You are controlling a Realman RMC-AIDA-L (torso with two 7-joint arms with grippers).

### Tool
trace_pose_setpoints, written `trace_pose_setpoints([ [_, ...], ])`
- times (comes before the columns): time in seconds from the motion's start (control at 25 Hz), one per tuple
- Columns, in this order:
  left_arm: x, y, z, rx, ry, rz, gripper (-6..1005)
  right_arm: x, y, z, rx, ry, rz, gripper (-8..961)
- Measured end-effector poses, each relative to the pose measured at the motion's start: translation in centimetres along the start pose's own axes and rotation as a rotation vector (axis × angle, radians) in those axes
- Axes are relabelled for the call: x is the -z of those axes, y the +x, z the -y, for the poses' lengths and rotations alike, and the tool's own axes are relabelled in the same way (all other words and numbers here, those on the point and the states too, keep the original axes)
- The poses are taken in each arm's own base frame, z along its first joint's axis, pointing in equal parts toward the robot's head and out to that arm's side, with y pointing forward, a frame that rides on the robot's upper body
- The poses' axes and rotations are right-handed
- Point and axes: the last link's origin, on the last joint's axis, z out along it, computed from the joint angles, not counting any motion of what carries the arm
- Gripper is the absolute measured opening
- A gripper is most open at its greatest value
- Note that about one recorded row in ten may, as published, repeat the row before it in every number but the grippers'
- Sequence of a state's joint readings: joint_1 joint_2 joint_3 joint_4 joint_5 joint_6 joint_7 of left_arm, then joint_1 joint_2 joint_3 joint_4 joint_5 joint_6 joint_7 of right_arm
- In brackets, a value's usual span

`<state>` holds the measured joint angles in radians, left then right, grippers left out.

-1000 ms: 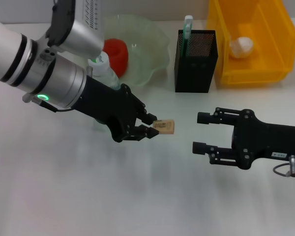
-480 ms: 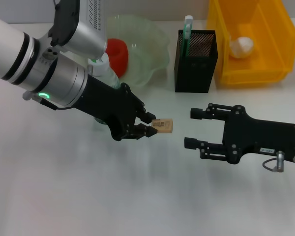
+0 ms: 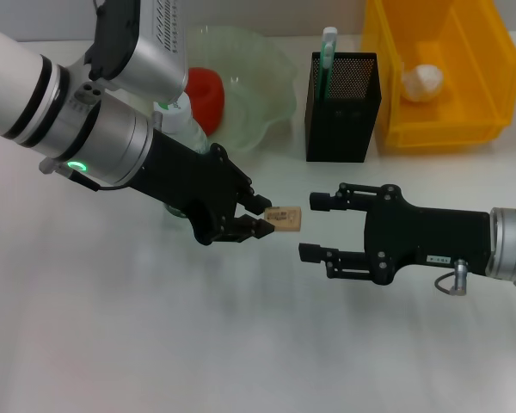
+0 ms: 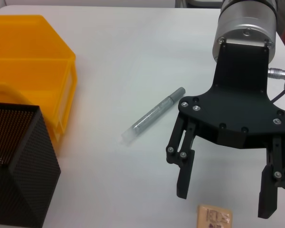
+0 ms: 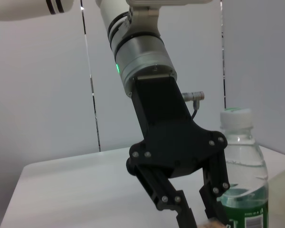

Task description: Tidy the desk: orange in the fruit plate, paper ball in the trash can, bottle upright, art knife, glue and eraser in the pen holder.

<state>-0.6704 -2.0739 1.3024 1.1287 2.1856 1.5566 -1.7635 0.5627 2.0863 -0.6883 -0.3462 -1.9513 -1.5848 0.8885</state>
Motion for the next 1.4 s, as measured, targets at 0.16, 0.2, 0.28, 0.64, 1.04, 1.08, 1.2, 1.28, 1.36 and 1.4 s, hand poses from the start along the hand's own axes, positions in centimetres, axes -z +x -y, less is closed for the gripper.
trace_pose_setpoints([
  [0.16,0.0,0.0,0.0,-0.005,0.0,0.001,245,-0.1,-0.1,0.2,0.004,0.004,0.001,687],
  [0.2,0.0,0.0,0.0,-0.006,0.0,0.001,244,-0.1,-0.1,0.3,0.005,0.01,0.0,687],
  [0.28,0.0,0.0,0.0,-0.007,-0.001,0.001,243,-0.1,-0.1,0.3,0.004,0.012,0.0,687],
  [0.64,0.1,0.1,0.1,-0.01,0.009,-0.003,240,0.4,-0.6,0.2,-0.001,0.014,0.05,688],
  [1.04,0.7,1.6,-0.1,-0.005,-0.003,-0.14,239,7.1,-1.6,-1.0,-0.016,0.092,0.229,688],
  [1.08,0.7,1.9,-0.1,-0.006,-0.006,-0.16,239,7.5,-1.7,-1.2,-0.012,0.096,0.244,688],
  [1.2,0.9,2.8,-0.2,-0.008,-0.018,-0.222,238,8.6,-2.1,-2.0,0.001,0.09,0.295,688],
  [1.28,1.1,3.5,-0.3,-0.009,-0.028,-0.272,238,8.8,-2.2,-2.1,0.003,0.087,0.305,687],
  [1.36,1.3,4.1,-0.5,-0.013,-0.04,-0.312,238,9.1,-2.3,-2.4,0.009,0.085,0.323,687],
  [1.4,1.4,4.5,-0.6,-0.017,-0.049,-0.331,237,9.3,-2.5,-2.7,0.018,0.086,0.347,687],
])
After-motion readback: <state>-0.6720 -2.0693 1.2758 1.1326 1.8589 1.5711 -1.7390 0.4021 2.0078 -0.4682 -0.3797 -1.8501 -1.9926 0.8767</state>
